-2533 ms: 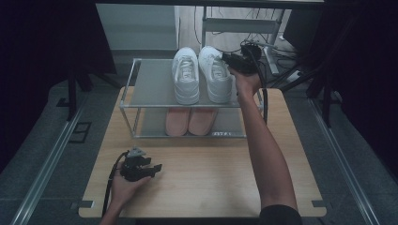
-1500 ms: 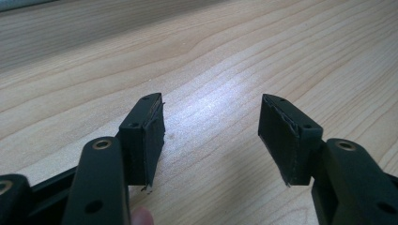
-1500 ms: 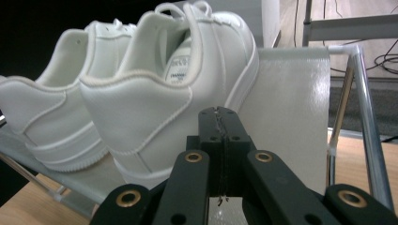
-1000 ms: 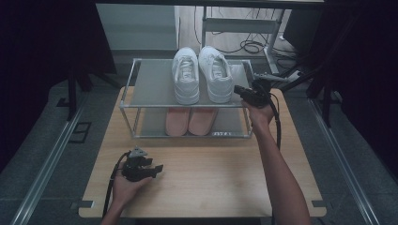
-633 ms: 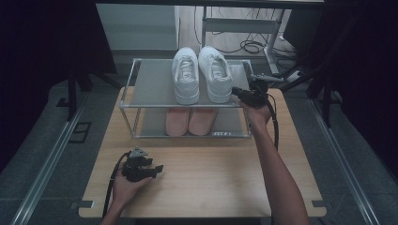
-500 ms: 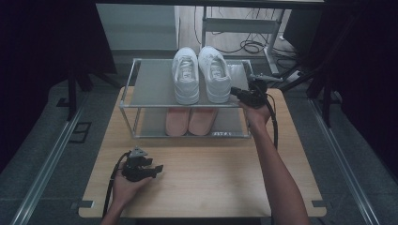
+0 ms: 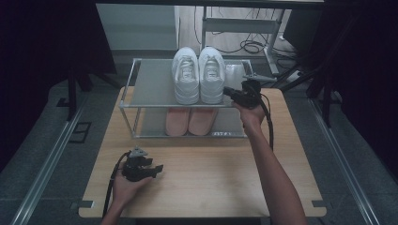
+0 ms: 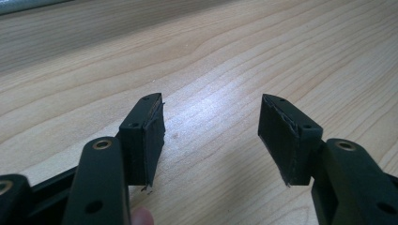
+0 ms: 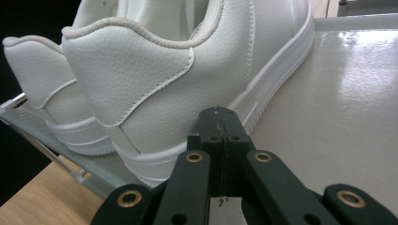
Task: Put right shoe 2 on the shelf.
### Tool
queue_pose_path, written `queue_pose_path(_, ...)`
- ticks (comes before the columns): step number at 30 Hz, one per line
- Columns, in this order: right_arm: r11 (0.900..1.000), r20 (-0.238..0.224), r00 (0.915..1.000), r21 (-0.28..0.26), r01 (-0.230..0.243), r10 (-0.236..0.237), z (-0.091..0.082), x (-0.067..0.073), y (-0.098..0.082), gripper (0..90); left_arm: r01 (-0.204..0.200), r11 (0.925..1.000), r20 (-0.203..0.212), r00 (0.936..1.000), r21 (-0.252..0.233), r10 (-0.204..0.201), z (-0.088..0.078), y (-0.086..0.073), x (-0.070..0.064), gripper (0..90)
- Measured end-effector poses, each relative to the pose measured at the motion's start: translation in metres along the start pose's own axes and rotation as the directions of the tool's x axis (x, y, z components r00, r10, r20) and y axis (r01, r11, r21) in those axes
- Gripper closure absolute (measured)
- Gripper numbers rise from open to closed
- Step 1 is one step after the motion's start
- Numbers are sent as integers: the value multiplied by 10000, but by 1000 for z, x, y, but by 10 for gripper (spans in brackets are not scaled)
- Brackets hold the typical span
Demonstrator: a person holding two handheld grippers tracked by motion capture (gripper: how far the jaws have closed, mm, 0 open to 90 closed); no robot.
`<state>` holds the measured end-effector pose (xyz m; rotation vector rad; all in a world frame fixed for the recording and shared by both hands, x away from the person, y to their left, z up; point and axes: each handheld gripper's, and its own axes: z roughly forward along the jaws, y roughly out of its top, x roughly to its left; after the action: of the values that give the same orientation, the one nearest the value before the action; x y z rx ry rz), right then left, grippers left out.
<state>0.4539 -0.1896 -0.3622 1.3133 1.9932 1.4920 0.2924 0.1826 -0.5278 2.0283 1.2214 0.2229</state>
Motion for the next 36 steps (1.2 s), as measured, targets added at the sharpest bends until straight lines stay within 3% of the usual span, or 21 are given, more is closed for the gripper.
queue_pose_path(11,10000,74,10000,-78,-50,50,3,6,0,898,-37,10000,-9,10000,-5,37,0,0,0,415)
queue_pose_path(23,9999,-257,9997,-172,-21,16,10,15,-2,899,-15,10000,-8,10000,-56,15,-1,1,2,415)
queue_pose_path(36,9997,-301,9995,-233,56,-63,7,11,-4,894,118,9999,55,9999,-98,-117,-1,1,3,416)
